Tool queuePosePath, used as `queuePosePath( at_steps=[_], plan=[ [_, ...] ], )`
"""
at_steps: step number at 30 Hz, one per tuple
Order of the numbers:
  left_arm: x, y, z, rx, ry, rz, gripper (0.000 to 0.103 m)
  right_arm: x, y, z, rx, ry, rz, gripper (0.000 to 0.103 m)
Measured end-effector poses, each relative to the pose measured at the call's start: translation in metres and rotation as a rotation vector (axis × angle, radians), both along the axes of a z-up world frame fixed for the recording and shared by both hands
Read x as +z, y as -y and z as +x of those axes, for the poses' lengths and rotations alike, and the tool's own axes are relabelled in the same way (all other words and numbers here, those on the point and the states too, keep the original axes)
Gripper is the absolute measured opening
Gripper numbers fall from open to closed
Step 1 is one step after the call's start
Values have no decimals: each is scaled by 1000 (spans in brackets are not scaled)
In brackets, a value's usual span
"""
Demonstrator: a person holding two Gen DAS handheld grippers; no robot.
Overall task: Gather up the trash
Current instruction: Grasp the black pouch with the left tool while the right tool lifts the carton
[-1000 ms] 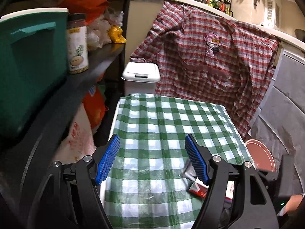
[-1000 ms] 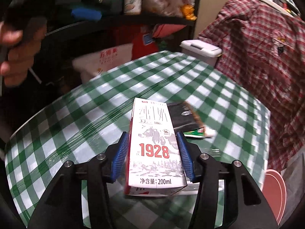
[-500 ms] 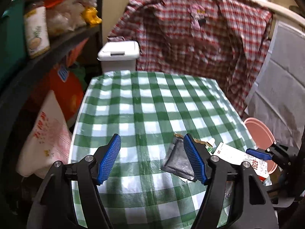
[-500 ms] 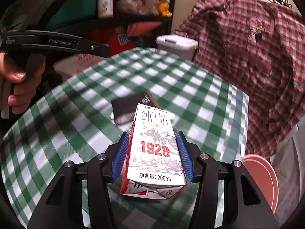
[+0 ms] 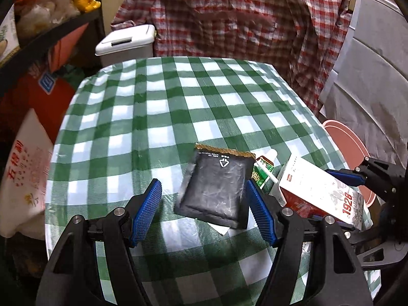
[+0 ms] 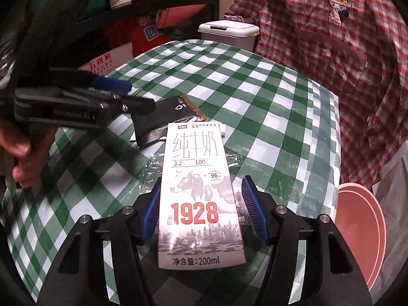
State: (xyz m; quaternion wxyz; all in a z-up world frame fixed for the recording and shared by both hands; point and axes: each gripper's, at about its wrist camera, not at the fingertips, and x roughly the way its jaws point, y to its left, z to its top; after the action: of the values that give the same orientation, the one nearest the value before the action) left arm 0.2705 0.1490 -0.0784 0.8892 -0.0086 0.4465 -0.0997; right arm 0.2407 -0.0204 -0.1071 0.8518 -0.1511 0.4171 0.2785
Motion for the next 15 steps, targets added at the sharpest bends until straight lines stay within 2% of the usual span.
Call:
queuePosePath(
  at_steps=[1, 3, 11, 15],
  plan=[
    [-2, 1, 1, 1, -7, 0, 67, 1, 2, 0, -1, -2, 7, 51],
    [-6, 4, 5, -1, -18, -1, 67, 3, 6, 1, -14, 6, 9, 49],
    [-23, 12, 15, -3, -67, 5, 70, 2, 20, 7, -55, -1, -4, 49],
    [-26, 19, 18, -9, -69, 24, 73, -3, 20, 9, -60, -23, -13, 53]
  ],
)
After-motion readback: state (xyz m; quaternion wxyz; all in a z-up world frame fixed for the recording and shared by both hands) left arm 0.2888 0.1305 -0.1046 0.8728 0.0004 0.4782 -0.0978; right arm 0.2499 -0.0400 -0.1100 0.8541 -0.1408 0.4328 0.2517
